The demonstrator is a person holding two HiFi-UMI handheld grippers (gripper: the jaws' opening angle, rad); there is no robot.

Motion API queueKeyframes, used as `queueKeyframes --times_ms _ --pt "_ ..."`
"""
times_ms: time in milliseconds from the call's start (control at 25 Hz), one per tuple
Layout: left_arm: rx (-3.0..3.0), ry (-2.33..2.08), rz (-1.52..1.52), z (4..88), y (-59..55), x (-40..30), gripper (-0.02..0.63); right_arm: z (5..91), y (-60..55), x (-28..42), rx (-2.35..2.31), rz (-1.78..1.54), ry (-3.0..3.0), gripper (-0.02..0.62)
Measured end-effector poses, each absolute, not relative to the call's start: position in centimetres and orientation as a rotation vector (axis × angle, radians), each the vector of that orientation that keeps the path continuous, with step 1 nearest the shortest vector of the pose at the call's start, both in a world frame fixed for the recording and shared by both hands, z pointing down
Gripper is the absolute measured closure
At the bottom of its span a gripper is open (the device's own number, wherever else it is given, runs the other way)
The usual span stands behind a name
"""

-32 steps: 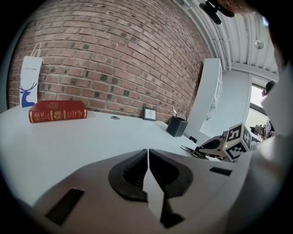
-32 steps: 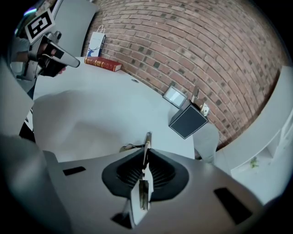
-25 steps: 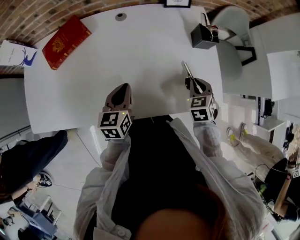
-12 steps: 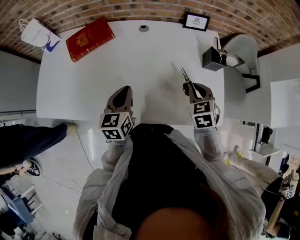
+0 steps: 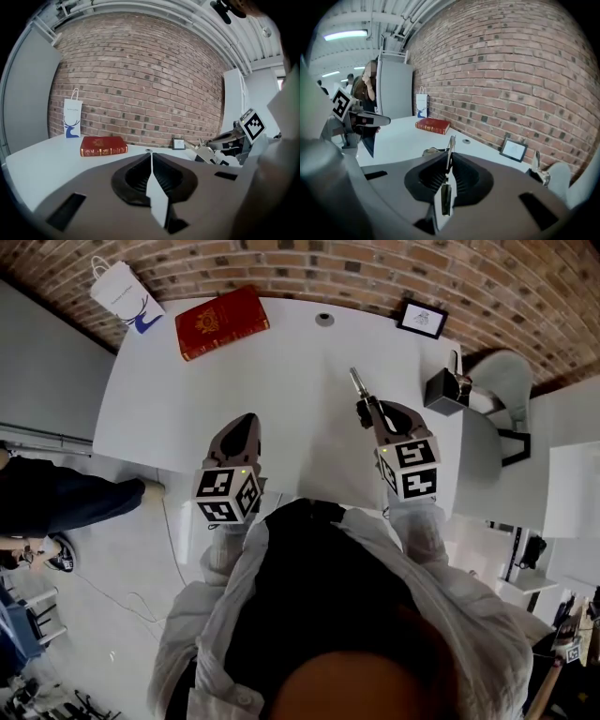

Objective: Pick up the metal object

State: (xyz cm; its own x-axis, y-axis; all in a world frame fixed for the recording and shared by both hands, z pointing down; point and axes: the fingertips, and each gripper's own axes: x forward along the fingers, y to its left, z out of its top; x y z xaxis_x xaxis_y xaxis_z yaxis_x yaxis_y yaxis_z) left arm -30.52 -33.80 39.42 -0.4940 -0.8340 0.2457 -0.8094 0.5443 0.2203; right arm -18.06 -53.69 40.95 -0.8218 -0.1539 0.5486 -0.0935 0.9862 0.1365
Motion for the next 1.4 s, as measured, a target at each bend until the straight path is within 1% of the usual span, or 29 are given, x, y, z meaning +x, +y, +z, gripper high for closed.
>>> queueKeyframes --times_ms 360,640,800,1120,1400 --pt "1.317 -2.568 -0.161 35.4 -32.3 -32.7 0.581 35.3 -52.4 -22.0 0.116 0.134 -2.781 0.563" --pt "1.239 -2.629 -0.185 34.7 -31.2 -33.9 0.58 32.8 -54.1 -20.9 0.229 0.583 -3.042 0.561" --pt "1.196 -2.643 -0.201 35.0 -30.3 -34.2 0.58 33.4 -54.5 -20.1 0.297 0.554 -3.087 0.561" --pt "1.154 -2.649 -0.206 35.8 -29.1 -34.3 0.58 35.5 -53.4 -20.7 0.258 0.466 -3.038 0.563" --pt "1.136 -2.647 -0.221 35.8 -28.9 -34.1 0.58 36.0 -53.4 -20.7 0.26 0.459 -3.015 0.565"
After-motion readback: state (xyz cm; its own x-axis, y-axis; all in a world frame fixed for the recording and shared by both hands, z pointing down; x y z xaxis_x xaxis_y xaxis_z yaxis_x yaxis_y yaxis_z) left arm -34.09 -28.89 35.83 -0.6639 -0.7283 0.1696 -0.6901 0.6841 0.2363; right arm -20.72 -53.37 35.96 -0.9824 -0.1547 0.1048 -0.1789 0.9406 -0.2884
